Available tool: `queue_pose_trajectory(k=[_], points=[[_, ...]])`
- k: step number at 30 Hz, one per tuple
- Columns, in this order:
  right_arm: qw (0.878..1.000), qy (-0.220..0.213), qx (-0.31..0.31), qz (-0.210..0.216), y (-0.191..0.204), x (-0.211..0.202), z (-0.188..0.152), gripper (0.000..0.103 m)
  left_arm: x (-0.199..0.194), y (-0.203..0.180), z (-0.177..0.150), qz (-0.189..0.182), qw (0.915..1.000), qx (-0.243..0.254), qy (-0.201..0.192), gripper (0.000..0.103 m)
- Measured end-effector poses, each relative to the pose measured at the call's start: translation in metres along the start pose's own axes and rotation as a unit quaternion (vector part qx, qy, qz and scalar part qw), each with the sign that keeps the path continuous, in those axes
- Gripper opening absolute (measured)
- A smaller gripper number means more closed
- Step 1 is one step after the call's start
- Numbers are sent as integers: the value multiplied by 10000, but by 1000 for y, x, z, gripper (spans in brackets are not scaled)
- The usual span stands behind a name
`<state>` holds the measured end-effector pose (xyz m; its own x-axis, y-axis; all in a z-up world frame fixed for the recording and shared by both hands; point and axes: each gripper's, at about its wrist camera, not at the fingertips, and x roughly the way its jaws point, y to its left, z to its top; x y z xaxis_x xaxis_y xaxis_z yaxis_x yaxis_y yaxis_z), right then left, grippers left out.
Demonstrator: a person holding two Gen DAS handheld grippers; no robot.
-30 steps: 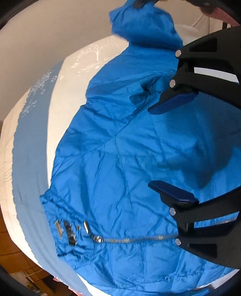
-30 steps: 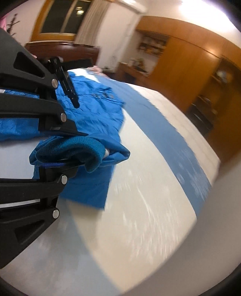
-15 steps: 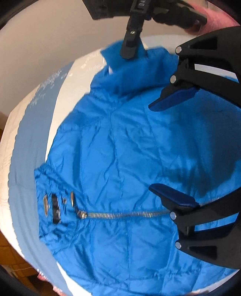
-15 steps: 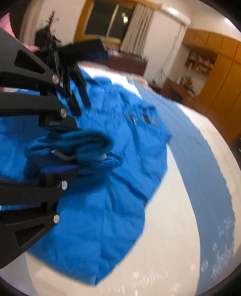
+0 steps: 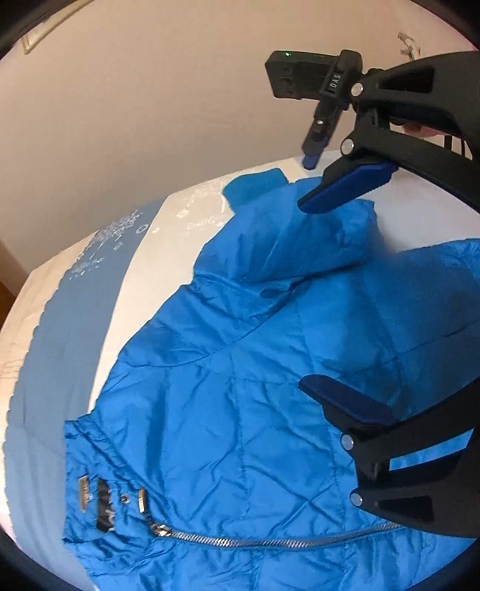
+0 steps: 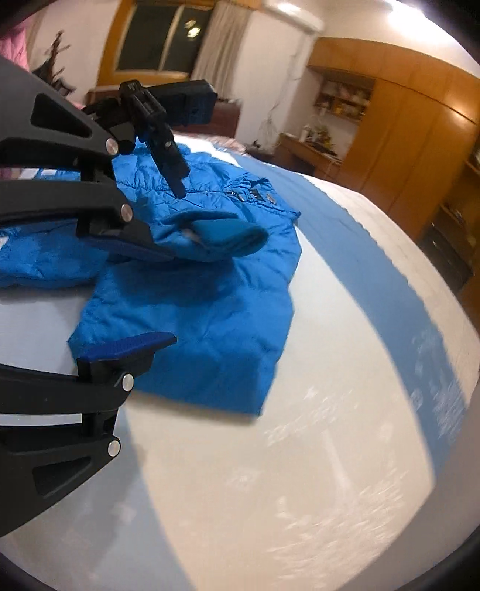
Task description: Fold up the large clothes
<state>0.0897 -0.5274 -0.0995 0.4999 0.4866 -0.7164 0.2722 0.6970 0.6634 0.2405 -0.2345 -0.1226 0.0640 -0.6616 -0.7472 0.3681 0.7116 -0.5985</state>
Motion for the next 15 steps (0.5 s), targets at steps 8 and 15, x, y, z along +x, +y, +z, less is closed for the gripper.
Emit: queue_pose_trajectory(k=[8,15], points=[[9936,608,-485,814,63,90,-2,41,-18,6,9,631,9978,68,-192,88],[9778,1196,-972,1421,109,129,-15,41,-54,37,13,679,9967,-179,-420,89]])
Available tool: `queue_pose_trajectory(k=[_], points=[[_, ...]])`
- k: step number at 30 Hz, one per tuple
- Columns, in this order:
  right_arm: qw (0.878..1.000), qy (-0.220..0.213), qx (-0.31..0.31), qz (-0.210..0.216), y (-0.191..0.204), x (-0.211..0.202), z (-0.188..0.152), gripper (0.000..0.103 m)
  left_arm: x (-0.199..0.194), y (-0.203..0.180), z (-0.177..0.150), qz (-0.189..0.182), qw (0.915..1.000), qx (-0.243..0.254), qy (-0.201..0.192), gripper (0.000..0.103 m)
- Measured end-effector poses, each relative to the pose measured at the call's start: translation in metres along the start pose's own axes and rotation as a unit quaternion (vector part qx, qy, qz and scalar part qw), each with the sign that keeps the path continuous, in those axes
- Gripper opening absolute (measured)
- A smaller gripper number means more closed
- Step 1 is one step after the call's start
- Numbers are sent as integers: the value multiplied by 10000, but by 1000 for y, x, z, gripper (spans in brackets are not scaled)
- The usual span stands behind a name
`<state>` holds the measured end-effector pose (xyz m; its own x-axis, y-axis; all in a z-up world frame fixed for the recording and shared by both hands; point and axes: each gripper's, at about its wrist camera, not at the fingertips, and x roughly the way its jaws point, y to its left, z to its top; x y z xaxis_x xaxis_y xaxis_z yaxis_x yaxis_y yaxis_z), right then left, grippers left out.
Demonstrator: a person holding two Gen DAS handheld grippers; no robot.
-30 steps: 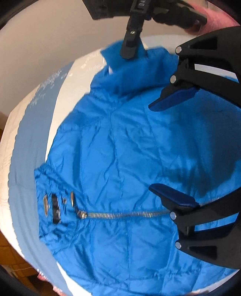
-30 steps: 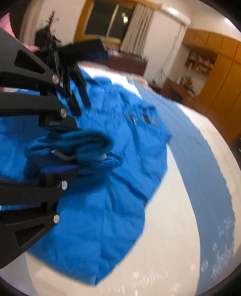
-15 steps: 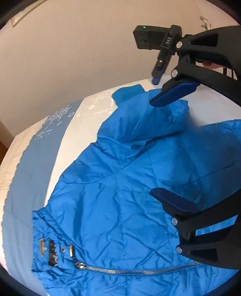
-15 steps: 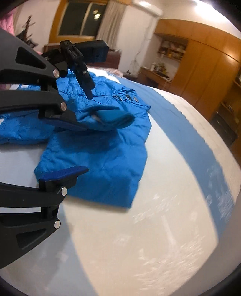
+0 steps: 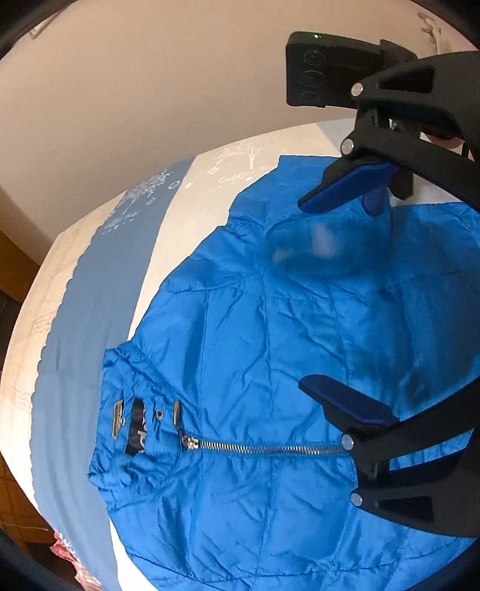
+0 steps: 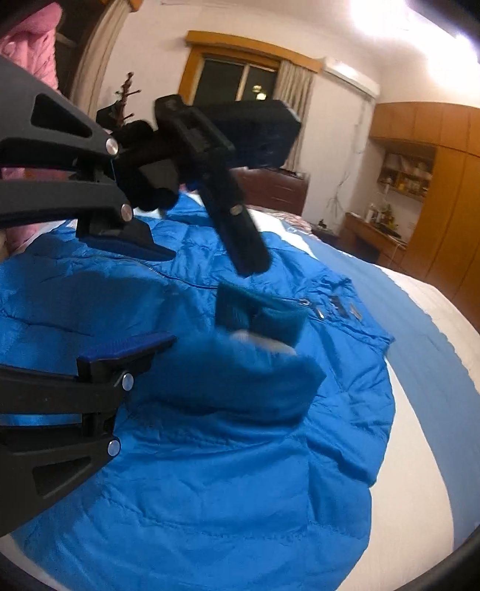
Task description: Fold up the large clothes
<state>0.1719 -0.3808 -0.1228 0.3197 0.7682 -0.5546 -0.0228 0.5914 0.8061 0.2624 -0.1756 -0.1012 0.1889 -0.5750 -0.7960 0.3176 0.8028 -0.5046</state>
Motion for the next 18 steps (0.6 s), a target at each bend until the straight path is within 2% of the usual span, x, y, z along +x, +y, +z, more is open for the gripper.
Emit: queue_pose_trajectory(k=[3,9,11,12,13,14,15,17,18], points=[[9998,-100,-5,-197,-4,-16,-4,41,8,4,-2,-34,9999,25,168,90],[9914,-802,548,-872,-47,-90,-24,41,56,10,-11,-209,9960,-221,838,88],[9861,-976,792,-1082,-61,-108,-28,41,71,5,-13,-204,9951,-214,944,71],[9838,-1028,872,-1180,-65,-112,-29,41,76,1,-14,-45,9955,-151,936,61],[9821,-1065,921,-1249,-68,-116,-32,41,78,-3,-15,-25,9959,-65,899,46],[9807,-1102,952,-1306,-70,-119,-32,41,77,-7,-15,-92,9963,5,858,39],[9800,-1120,958,-1339,-71,-119,-33,41,74,-8,-14,-107,9969,13,779,17],[9786,-1141,903,-1454,-66,-119,-31,41,58,-4,-12,-276,9980,-69,561,13],[9780,-1154,852,-1517,-62,-117,-29,41,44,-1,-10,-232,9991,-86,349,12]])
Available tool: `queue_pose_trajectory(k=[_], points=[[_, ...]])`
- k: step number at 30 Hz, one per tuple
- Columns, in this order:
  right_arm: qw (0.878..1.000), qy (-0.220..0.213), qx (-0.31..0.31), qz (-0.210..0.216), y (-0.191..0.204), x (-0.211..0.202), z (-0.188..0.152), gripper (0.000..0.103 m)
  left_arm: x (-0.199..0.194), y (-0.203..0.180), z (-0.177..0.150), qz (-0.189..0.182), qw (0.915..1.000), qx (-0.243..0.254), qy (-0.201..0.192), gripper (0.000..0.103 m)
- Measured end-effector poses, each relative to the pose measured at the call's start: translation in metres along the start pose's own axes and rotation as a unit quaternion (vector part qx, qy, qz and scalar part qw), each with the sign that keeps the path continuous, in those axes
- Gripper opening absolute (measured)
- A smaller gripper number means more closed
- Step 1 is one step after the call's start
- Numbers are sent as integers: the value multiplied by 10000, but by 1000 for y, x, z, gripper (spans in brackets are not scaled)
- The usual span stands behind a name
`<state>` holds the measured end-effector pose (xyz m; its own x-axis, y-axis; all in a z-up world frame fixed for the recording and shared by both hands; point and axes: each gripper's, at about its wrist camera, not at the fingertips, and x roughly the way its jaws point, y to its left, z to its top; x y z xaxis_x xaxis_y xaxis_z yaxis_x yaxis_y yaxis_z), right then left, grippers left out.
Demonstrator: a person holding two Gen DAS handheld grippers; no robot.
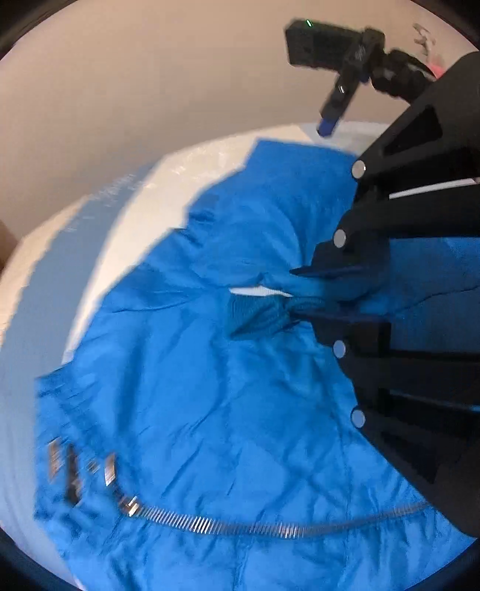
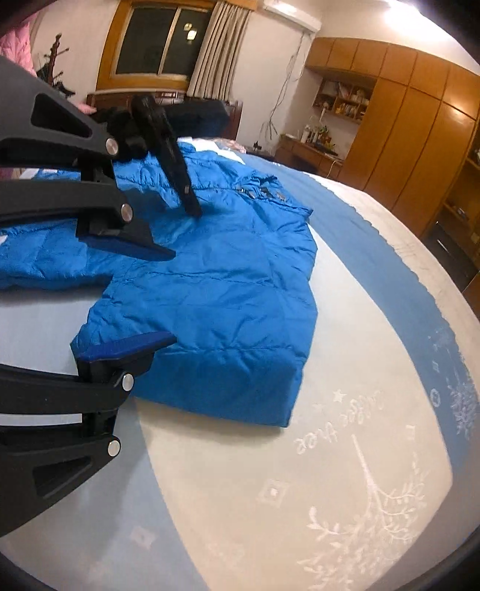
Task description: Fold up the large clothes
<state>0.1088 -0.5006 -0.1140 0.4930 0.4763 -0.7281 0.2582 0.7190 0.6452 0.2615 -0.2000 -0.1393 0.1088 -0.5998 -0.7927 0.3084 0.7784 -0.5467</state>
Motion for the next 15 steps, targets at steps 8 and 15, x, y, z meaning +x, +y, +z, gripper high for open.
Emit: queue_pose_trajectory(k=[8,15], points=[[9994,99,-316,99,18,16,6,41,-120,64,6,1414,9778,-173,-1535,11],[9962,461,-672,311,55,59,18,41,-170,132,1,2249,9570,-682,-1701,11]])
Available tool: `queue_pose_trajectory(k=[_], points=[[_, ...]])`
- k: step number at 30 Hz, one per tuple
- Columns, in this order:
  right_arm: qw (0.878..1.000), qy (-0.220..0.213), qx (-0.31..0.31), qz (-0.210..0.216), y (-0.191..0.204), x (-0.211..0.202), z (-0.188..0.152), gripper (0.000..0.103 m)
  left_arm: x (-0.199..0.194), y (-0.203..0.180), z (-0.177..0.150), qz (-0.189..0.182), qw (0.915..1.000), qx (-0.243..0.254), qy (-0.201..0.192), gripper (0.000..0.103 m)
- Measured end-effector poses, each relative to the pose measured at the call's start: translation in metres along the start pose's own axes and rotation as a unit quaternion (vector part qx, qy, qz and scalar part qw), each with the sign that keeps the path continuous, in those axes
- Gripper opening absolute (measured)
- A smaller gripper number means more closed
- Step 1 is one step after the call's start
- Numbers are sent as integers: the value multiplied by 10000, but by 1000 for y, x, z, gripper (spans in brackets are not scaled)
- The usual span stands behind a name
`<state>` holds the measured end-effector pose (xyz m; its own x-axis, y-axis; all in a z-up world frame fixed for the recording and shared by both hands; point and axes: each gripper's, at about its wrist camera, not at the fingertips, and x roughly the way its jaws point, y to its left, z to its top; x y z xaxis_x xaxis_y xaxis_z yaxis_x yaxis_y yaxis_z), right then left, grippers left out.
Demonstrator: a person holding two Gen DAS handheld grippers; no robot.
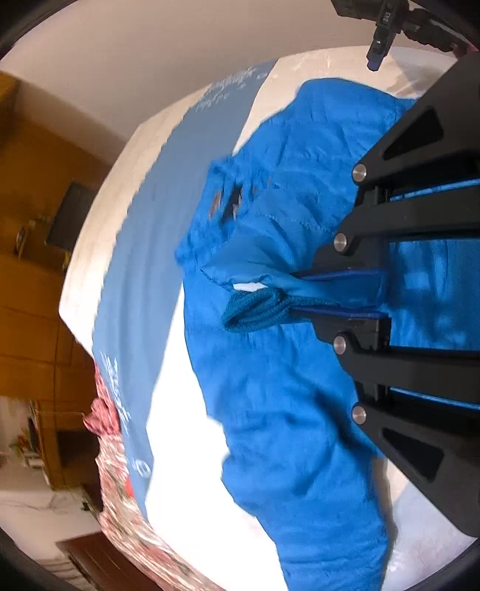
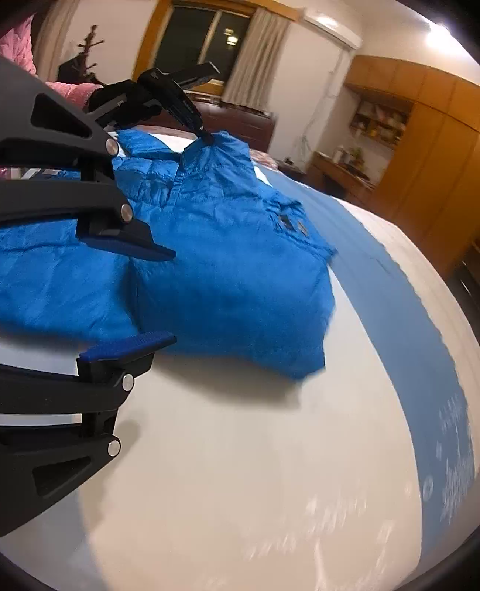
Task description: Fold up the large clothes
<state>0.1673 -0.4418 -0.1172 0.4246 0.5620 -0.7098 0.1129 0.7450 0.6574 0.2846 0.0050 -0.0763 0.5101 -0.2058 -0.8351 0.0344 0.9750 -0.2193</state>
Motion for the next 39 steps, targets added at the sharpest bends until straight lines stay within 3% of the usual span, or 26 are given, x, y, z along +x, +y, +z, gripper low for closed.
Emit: queue_pose_trajectory(k=[3,6,11,16,20,22,25,28,31,34,36,39], points=[[9996,235,-164,44,17,26,8,41,14,14,-6,105,9996,-74,247,11],[9984,435,-284,-222,26,50,14,41,38,23,-15,388,9978,-72,530,12],[9964,724,-44,-440,16,77,13,37,59,39,-26,490,9960,-107,740,14],[9953,807,178,-496,-2,94,11,18,71,40,-29,587,9949,8,818,17],[9945,855,280,-539,-4,86,10,19,56,40,-17,664,9936,-39,915,23],[9940,716,59,-821,13,73,10,31,27,30,-11,767,9954,89,572,23],[9935,362,-442,-982,49,55,10,33,7,5,-10,688,9965,381,284,27],[9934,405,-696,-818,75,69,9,33,18,-25,-18,332,9968,588,425,27],[9914,507,-778,-925,85,92,4,33,48,-46,-34,333,9934,828,717,28],[9830,686,-890,-1454,78,126,-5,31,84,-45,-51,376,9896,889,1065,29],[9811,632,-1053,-1492,74,136,-9,31,87,-46,-56,342,9902,993,922,29],[9799,695,-1048,-1548,76,136,-8,31,83,-43,-50,274,9912,697,1095,27]])
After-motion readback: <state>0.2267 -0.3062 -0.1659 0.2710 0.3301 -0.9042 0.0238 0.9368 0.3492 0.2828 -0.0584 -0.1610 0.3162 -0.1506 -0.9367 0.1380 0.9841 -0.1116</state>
